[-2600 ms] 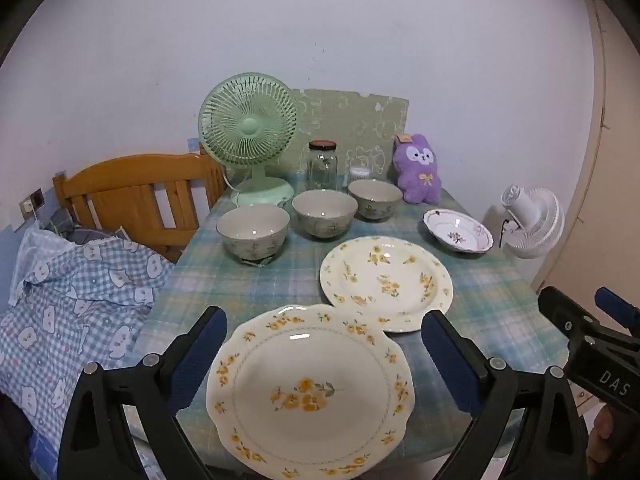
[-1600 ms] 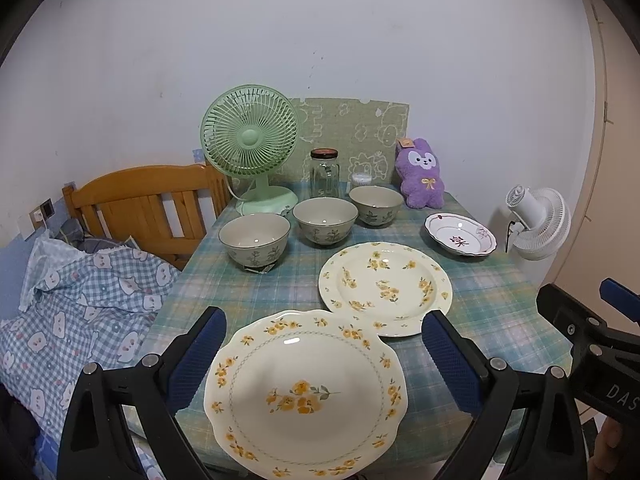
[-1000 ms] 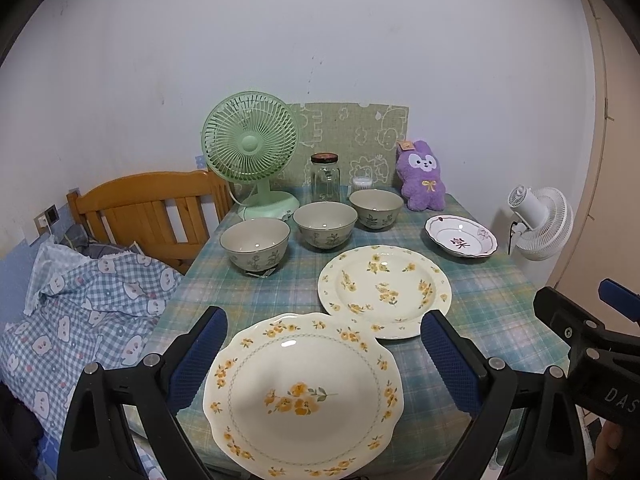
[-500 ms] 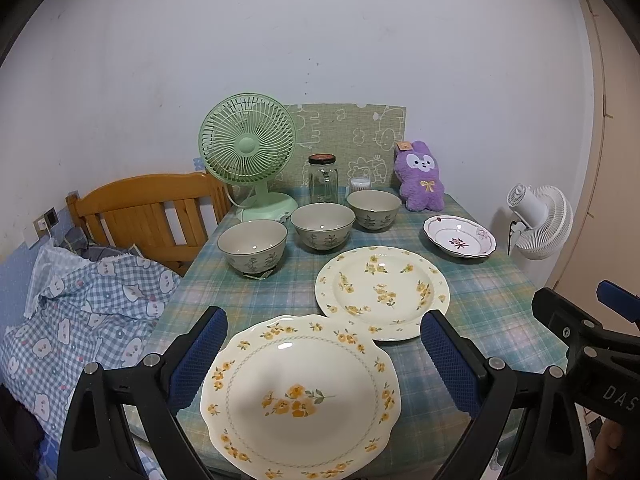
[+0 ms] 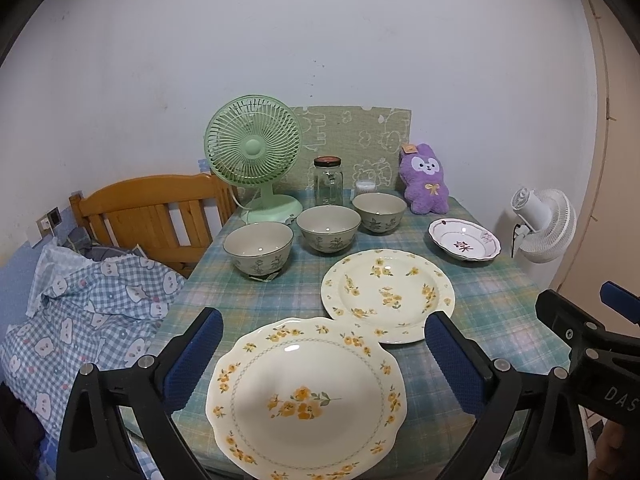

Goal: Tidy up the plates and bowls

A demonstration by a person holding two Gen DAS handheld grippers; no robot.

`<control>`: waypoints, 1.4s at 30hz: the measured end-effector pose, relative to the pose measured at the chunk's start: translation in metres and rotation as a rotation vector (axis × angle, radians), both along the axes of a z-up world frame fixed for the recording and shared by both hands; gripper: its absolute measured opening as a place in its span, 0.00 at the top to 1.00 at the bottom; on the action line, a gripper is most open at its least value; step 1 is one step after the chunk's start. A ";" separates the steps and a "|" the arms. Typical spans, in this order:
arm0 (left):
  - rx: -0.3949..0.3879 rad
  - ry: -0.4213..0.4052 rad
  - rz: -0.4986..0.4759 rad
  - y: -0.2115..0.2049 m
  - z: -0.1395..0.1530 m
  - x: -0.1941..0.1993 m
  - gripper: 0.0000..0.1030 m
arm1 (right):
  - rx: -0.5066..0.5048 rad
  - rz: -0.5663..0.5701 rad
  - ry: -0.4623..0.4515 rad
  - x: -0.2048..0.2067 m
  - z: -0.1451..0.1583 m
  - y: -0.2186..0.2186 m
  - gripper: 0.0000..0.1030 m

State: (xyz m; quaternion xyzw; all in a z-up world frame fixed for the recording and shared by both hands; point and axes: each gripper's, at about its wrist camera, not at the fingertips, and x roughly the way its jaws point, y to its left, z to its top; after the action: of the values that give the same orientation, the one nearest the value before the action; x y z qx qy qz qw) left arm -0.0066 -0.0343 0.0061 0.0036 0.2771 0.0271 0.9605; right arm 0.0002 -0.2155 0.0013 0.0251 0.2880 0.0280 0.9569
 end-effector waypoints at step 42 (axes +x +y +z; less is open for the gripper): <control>-0.001 0.314 -0.100 0.108 -0.109 0.084 0.30 | 0.007 -0.062 0.301 0.077 -0.100 0.121 0.13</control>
State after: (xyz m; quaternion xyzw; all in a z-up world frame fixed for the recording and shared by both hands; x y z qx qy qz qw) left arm 0.0771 0.0735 -0.1024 0.0213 0.4231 -0.0215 0.9056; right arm 0.0768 -0.0949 -0.0992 0.0413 0.4270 -0.0048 0.9033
